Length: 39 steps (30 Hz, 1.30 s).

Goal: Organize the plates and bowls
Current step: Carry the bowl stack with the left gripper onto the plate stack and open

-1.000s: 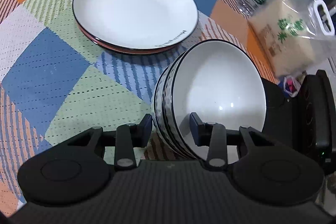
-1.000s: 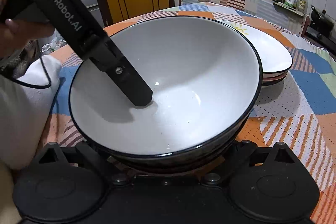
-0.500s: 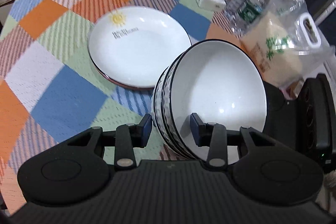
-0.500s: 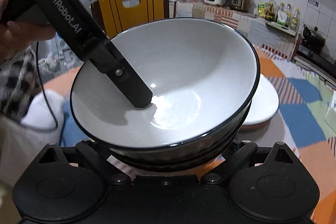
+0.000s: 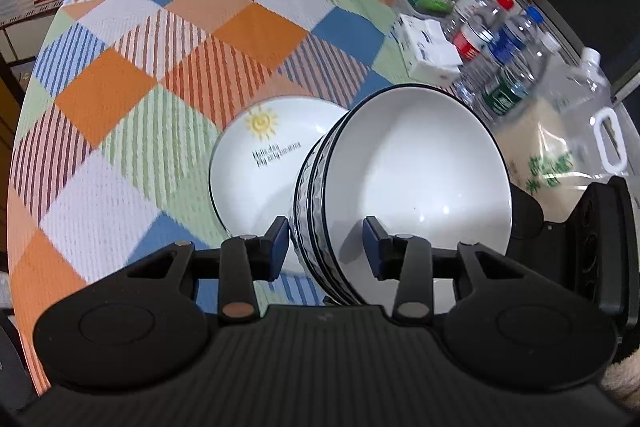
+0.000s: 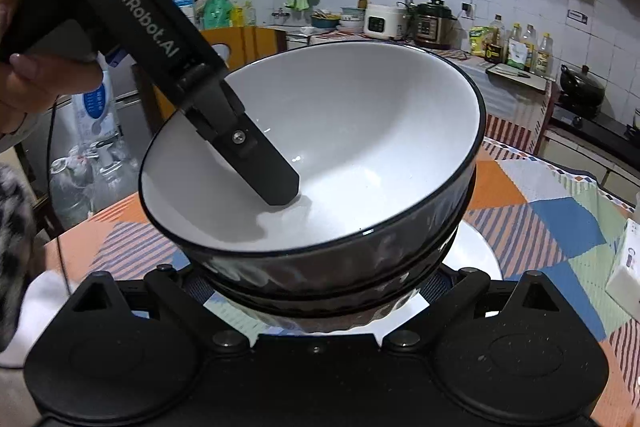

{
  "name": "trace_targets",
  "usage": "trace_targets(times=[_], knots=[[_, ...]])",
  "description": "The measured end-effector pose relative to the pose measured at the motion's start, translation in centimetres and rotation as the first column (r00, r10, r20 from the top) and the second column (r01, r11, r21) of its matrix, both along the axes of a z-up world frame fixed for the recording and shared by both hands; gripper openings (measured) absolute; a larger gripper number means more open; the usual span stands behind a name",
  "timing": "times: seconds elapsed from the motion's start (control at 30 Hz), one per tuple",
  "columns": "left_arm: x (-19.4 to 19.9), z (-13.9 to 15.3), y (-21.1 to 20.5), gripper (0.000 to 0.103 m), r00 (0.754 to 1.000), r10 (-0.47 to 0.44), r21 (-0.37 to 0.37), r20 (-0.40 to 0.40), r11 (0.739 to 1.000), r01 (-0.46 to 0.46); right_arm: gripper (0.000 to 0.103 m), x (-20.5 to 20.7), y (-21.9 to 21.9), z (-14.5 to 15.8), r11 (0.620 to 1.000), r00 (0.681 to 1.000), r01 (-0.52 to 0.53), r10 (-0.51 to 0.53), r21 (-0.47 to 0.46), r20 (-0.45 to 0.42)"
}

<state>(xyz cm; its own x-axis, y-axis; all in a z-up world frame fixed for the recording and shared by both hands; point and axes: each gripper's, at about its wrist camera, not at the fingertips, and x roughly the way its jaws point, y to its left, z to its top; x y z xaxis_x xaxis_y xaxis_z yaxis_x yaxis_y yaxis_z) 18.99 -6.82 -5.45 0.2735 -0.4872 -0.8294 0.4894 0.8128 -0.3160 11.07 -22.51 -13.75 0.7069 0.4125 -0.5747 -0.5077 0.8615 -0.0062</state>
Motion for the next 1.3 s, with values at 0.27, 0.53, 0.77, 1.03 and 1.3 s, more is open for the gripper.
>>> trace_targets(times=[0.27,0.53,0.77,1.03,1.3], knots=[[5.0,-3.8,-1.2,0.04,0.999,-0.035,0.002,0.006,0.999,0.035,0.099,3.6,0.2,-2.9,0.993,0.993,0.115,-0.115,-0.004,-0.035],[7.5,-6.8,-2.4,0.04,1.0,-0.024,0.014,-0.018,1.0,0.025,0.099,5.7,-0.3,-5.6,0.982,0.979,0.187,-0.184,0.027,-0.091],[8.3,-8.3,-2.7,0.041,0.999,0.011,-0.006,-0.04,1.0,-0.011,0.099,6.0,-0.6,-6.2,0.979,0.972,0.205,-0.203,0.001,-0.12],[8.9,-9.0,-2.8,0.041,0.997,0.05,-0.034,-0.06,0.998,-0.053,0.099,6.7,-0.9,-6.1,0.978,0.971,0.205,-0.206,-0.027,-0.117],[9.1,-9.0,-3.2,0.041,0.996,0.066,-0.034,-0.053,0.997,-0.067,0.099,7.0,-1.1,-6.3,0.976,0.97,0.215,-0.217,-0.029,-0.11]])
